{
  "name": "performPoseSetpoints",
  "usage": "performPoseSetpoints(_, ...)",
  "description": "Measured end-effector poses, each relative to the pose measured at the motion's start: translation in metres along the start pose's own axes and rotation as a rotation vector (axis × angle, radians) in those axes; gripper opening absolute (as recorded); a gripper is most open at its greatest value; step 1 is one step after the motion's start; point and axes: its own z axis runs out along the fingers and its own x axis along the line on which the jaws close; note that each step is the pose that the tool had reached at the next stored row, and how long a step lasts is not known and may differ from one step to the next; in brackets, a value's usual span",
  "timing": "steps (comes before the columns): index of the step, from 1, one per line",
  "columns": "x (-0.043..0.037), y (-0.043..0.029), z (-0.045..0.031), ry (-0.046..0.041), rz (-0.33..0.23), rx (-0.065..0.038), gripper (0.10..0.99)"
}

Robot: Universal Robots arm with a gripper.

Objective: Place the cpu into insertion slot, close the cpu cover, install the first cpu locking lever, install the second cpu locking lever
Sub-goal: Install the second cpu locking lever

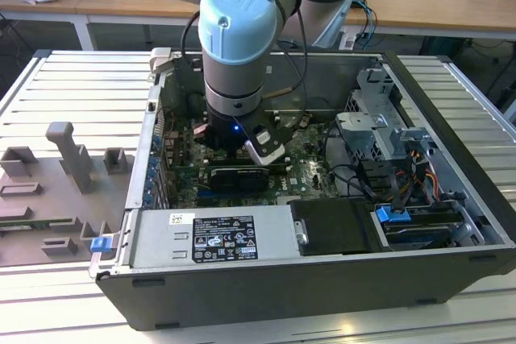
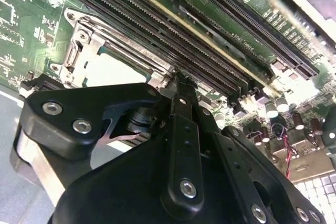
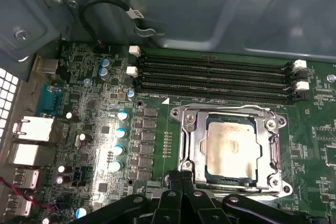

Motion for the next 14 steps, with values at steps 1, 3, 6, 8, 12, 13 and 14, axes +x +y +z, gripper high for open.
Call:
performPoseSetpoints(1, 0.0005, -0.0006, 0.0003, 0.0002, 0.000, -0.002, 0.106)
performPoseSetpoints(3, 0.0020, -0.0025, 0.0009, -0.0006, 0.000, -0.008, 0.106)
performPoseSetpoints(6, 0.0027, -0.0031, -0.0002, -0.0005, 0.000, -0.010, 0.106)
performPoseSetpoints(8, 0.0025, -0.0011, -0.0064, -0.0006, 0.000, -0.010, 0.106)
performPoseSetpoints(12, 0.0024, -0.0003, -0.0091, -0.0006, 0.000, -0.010, 0.106)
performPoseSetpoints(13, 0.0023, 0.0004, -0.0114, -0.0005, 0.000, -0.010, 0.106)
performPoseSetpoints(14, 0.0022, 0.0014, -0.0145, -0.0005, 0.000, -0.010, 0.106)
